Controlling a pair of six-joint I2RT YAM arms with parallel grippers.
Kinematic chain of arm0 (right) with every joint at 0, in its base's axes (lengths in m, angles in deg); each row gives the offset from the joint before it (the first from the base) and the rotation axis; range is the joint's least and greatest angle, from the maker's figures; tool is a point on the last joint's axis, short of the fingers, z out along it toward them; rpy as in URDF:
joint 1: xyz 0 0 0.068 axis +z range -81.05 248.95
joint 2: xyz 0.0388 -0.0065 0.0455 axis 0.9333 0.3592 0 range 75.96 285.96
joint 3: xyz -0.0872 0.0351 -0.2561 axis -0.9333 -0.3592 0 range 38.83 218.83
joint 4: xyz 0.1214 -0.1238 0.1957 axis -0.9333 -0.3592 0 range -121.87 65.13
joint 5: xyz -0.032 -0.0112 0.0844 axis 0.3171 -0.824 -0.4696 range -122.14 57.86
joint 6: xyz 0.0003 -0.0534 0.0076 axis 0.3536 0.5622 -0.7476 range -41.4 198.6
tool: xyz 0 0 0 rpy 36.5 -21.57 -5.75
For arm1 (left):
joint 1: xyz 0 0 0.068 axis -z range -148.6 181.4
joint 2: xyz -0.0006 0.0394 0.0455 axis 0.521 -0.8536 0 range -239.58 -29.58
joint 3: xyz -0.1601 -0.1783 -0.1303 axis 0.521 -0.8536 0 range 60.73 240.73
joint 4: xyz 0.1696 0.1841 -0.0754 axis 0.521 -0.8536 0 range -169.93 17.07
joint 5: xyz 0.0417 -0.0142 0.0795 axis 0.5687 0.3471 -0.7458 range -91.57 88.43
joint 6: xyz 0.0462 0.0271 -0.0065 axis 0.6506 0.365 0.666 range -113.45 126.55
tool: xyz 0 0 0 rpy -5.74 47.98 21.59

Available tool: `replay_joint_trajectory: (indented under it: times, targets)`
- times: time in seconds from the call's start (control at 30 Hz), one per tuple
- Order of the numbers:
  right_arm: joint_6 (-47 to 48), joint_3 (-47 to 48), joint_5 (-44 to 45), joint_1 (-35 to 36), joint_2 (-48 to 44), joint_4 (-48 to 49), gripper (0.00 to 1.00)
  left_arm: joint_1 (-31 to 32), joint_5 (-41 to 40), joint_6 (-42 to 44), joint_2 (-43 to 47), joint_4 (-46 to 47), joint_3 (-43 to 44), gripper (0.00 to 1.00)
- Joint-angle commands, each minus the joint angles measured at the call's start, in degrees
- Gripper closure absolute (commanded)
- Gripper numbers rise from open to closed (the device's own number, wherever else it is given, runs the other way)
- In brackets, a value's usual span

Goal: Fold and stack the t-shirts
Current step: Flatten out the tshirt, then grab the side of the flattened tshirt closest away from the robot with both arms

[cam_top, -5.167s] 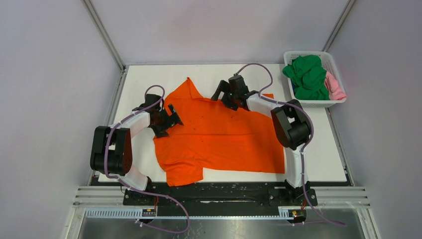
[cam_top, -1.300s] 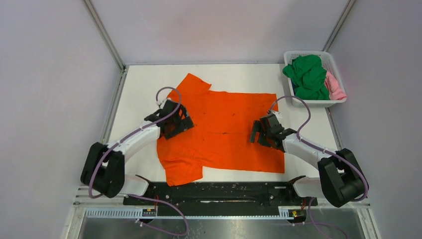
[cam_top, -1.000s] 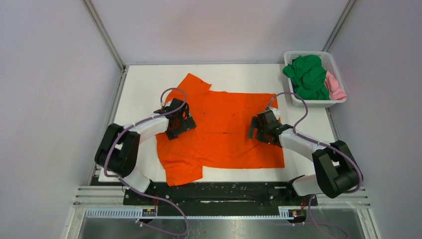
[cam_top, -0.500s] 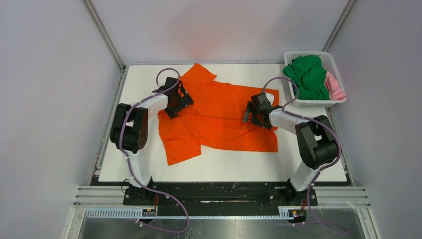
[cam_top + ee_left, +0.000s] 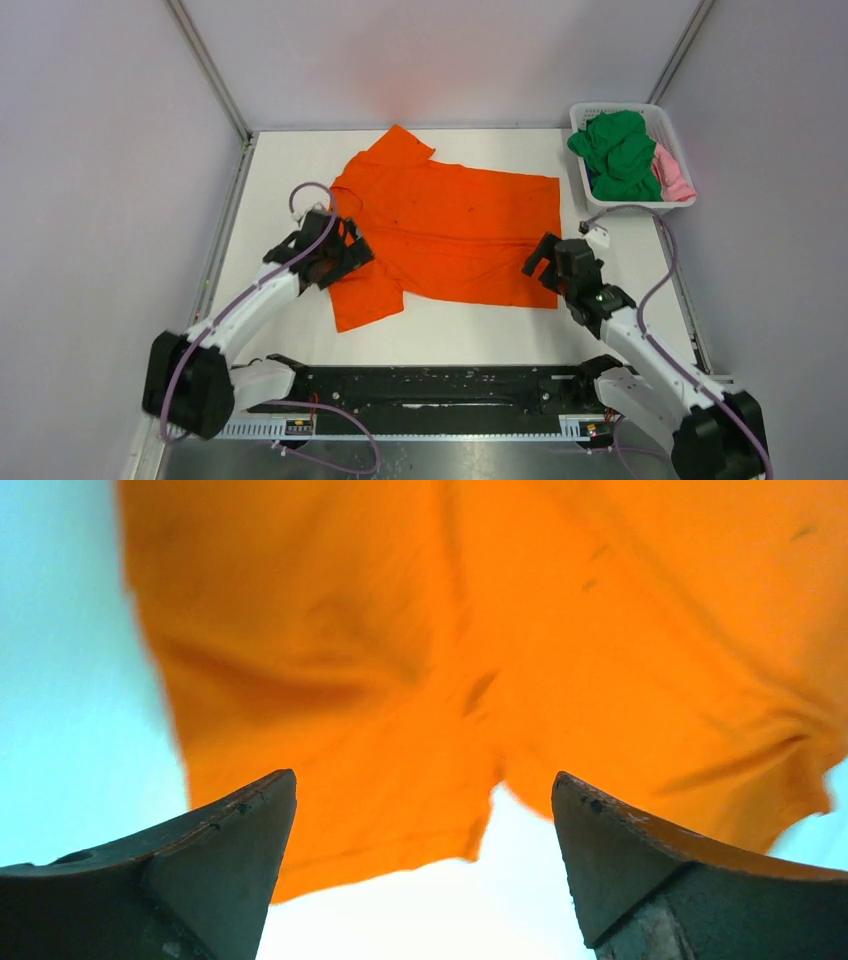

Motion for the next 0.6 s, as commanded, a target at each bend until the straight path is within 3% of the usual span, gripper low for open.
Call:
replay_joint_trajectory:
  times: [0.0,0.1,0.23,0.57]
  targets:
    - [-7.1,-8.1,5.8,-0.2,-12.1,-0.9,0.00,1.6,-5.0,-4.2,11.0,-10.1,-11.5,0.01]
    - [-7.8,-11.9,7.3,-0.2,-19.5,-0.3,0.01,2.3,-6.2,-6.2,19.1,-14.9,-16.8,0.04]
    - [-7.5,-12.3,7.4,-0.3,-22.1,-0.6,0.01,2.5,-4.1,-8.0,24.8,-15.7,-21.5,0.21]
    - [-6.5,-10.2,5.8,-0.3,-15.2,-1.1,0.01,3.4,-3.3,-7.7,17.4,-11.4,-21.7,0.50]
